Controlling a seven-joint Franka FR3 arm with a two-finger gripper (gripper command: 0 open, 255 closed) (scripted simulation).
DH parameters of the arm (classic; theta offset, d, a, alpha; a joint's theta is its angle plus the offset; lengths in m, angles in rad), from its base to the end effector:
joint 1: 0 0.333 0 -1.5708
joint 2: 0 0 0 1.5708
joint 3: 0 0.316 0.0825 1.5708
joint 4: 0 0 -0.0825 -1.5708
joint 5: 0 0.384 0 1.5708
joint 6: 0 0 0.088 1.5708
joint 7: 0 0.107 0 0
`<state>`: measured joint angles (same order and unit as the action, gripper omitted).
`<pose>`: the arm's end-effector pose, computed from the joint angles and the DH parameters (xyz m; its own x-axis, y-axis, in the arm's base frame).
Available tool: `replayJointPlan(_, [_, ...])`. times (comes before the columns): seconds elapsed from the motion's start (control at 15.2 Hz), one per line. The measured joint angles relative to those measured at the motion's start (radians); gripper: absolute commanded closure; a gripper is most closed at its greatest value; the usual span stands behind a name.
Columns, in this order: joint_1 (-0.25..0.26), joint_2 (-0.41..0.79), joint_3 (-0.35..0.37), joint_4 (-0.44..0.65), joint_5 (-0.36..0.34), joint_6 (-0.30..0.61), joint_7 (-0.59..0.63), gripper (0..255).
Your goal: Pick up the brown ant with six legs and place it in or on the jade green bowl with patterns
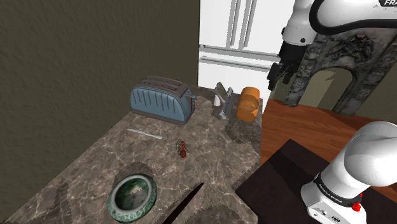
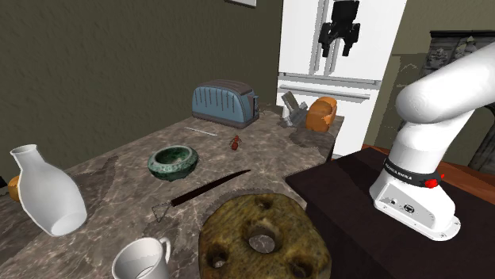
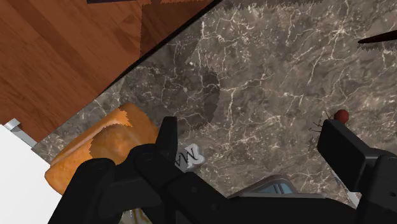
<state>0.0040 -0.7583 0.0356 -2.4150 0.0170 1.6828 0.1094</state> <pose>0.3227 0.0169 0.5635 0.9964 -0.0807 0.0265 -0.0809 -0.9967 0.0047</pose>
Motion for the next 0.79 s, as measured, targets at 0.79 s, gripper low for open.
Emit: replayJointPlan(0.79, [0.046,0.257,0.104,-0.044,0.074,0.285,0.104,0])
